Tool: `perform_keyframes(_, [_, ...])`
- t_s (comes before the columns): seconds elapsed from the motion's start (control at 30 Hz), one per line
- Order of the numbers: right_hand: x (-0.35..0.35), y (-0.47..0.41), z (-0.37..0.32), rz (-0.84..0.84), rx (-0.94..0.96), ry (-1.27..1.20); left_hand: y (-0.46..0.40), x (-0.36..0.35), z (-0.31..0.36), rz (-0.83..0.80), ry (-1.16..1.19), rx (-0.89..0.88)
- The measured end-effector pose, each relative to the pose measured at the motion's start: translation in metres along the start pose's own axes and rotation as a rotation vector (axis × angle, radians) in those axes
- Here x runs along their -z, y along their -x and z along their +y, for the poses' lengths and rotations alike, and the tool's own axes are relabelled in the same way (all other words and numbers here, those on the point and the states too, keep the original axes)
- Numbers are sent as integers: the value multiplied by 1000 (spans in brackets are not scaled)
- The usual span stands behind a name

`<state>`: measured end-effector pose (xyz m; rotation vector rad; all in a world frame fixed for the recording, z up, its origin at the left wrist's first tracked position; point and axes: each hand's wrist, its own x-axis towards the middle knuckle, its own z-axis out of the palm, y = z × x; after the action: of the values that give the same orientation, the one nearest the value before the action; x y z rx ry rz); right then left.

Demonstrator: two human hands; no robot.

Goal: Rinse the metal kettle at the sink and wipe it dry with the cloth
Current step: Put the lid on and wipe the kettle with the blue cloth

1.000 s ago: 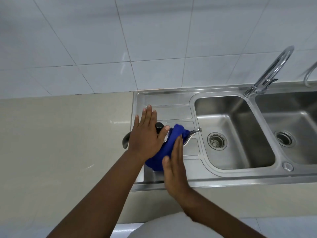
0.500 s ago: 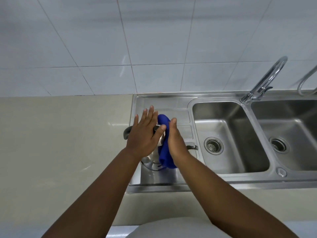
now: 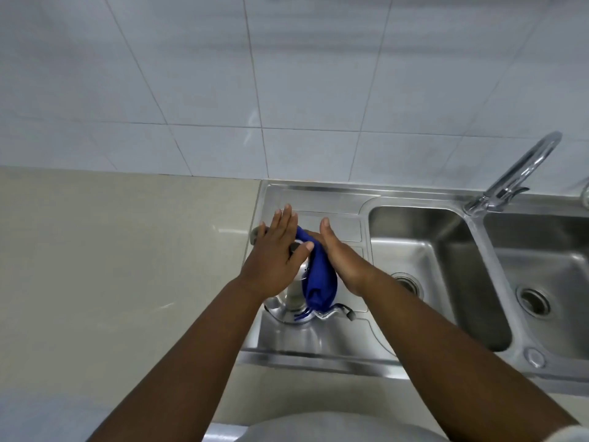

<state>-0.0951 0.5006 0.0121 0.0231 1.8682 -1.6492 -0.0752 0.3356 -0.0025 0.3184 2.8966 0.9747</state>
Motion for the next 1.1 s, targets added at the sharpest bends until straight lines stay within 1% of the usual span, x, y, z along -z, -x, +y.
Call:
perform_keyframes(0.1, [-10, -2, 34, 92, -16, -115, -2, 6, -1, -61, 56, -37])
perform_keyframes(0.17, [-18, 4, 54, 144, -30, -205, -3, 8, 1, -49, -4, -27])
perform_keyframes(0.27, [-29, 15, 79, 127, -8, -325, -1, 6, 6, 13, -210, 38])
perform_keyframes(0.33, [-36, 29, 86, 58, 8, -379, 3, 0, 10, 72, -208, 110])
perform_keyframes(0.37, [-38, 35, 88, 68, 28, -321, 4, -2, 12, 103, -191, 144])
perform_keyframes(0.4, [-39, 42, 87, 86, 112, -192, 5, -4, 13, 126, -176, 178])
perform_keyframes(0.47, [-40, 52, 77, 97, 396, 87, 7, -7, 14, 145, -139, 237])
perform_keyframes(0.5, [-35, 47, 79, 86, 489, 174, 8, -8, 14, 145, -114, 254])
perform_keyframes(0.53, [-28, 36, 79, 81, 513, 212, 9, -8, 14, 138, -99, 257])
perform_keyframes(0.57, [-19, 21, 81, 90, 512, 227, 9, -7, 14, 128, -98, 250])
perform_keyframes(0.6, [-13, 5, 81, 78, 457, 218, 9, -7, 14, 117, -111, 240])
perform_keyframes(0.73, [-1, -24, 97, -33, 143, -141, 9, -3, 11, 73, -217, 236])
perform_keyframes(0.8, [-7, -9, 98, -60, 90, -199, 9, -2, 11, 54, -266, 241])
perform_keyframes(0.83, [-9, 1, 96, -48, 119, -169, 9, -1, 11, 45, -281, 241])
perform_keyframes(0.9, [-17, 22, 102, -14, 98, -88, 9, 1, 11, 34, -313, 229])
perform_keyframes(0.93, [-22, 36, 101, 3, 181, -39, 8, 1, 10, 33, -323, 221])
perform_keyframes(1.0, [-31, 52, 96, 0, 475, 128, 8, 3, 10, 33, -319, 212])
perform_keyframes(1.03, [-29, 47, 98, -8, 591, 171, 8, 3, 10, 29, -306, 207])
perform_keyframes(1.07, [-25, 34, 97, 12, 641, 198, 8, 3, 10, 27, -288, 198])
perform_keyframes(1.1, [-22, 19, 88, 25, 645, 206, 8, 4, 9, 28, -268, 185])
